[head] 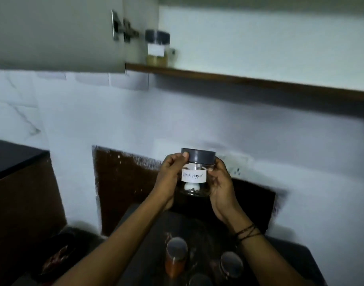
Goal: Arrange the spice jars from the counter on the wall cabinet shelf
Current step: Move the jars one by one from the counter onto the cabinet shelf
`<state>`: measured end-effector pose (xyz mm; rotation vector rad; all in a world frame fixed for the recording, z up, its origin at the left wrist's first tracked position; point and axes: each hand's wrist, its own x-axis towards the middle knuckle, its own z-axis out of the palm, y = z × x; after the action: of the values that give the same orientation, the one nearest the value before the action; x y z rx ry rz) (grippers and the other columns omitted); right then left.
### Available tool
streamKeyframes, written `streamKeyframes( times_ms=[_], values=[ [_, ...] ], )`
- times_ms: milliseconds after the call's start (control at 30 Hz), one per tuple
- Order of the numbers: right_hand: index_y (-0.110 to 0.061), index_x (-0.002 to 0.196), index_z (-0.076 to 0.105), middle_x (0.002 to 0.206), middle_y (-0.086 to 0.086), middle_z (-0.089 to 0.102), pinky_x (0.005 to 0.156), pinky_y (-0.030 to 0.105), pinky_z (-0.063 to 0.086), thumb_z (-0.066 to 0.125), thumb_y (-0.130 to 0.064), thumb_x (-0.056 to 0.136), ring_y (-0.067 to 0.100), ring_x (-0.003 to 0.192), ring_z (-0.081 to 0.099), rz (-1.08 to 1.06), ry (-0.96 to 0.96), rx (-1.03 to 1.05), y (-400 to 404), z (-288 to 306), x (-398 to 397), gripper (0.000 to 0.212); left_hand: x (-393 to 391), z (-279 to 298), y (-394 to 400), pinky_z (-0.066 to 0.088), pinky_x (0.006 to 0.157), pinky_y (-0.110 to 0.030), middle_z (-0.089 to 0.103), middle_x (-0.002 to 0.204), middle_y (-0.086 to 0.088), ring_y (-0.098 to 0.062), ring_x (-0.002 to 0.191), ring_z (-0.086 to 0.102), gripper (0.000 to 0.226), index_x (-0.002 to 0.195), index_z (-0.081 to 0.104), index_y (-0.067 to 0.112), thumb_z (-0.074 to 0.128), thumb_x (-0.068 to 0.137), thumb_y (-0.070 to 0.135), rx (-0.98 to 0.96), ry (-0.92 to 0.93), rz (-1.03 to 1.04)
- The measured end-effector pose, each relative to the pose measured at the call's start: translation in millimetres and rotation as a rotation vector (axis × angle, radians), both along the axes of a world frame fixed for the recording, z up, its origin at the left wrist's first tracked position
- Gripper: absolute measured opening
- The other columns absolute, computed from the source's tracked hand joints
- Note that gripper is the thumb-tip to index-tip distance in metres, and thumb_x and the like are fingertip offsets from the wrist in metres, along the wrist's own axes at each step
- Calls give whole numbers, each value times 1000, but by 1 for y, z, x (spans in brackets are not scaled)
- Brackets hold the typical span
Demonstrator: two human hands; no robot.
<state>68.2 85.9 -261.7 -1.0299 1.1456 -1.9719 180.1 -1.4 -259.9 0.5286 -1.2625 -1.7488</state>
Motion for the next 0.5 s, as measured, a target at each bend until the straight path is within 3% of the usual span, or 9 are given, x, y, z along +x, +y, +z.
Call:
streamKeyframes(
  times_ms=[133, 300, 400, 500],
  values=[
    [-28, 119, 62, 116, 1, 70, 77, 29, 52, 51, -27, 80, 20, 104, 67, -66, 140, -75, -13, 86, -16, 41, -18, 88, -12, 54, 61, -23, 75, 104, -7, -14, 86, 69, 48, 106, 63, 18, 69, 77, 56, -169, 25, 65],
    [-22, 110, 54, 107, 4, 70, 64, 26, 51, 57, -31, 79, 15, 89, 67, -167, 159, -194, -21, 168, -31, 32, -31, 177, -15, 53, 71, -30, 74, 102, -4, -12, 85, 67, 47, 103, 62, 18, 71, 78, 57, -300, 107, 134],
    [-21, 105, 54, 94, -5, 70, 64, 22, 51, 61, -30, 86, 9, 84, 68, -208, 215, -243, -25, 200, -38, 22, -38, 213, -19, 55, 78, -36, 74, 93, -1, -14, 84, 68, 40, 95, 60, 18, 73, 81, 54, -337, 143, 195],
    [-24, 104, 54, 97, -2, 72, 68, 24, 50, 60, -27, 94, 11, 85, 67, -213, 272, -234, -33, 225, -44, 12, -46, 239, -23, 57, 75, -37, 76, 99, -7, -17, 87, 71, 48, 94, 60, 18, 70, 77, 61, -409, 149, 273]
  ],
)
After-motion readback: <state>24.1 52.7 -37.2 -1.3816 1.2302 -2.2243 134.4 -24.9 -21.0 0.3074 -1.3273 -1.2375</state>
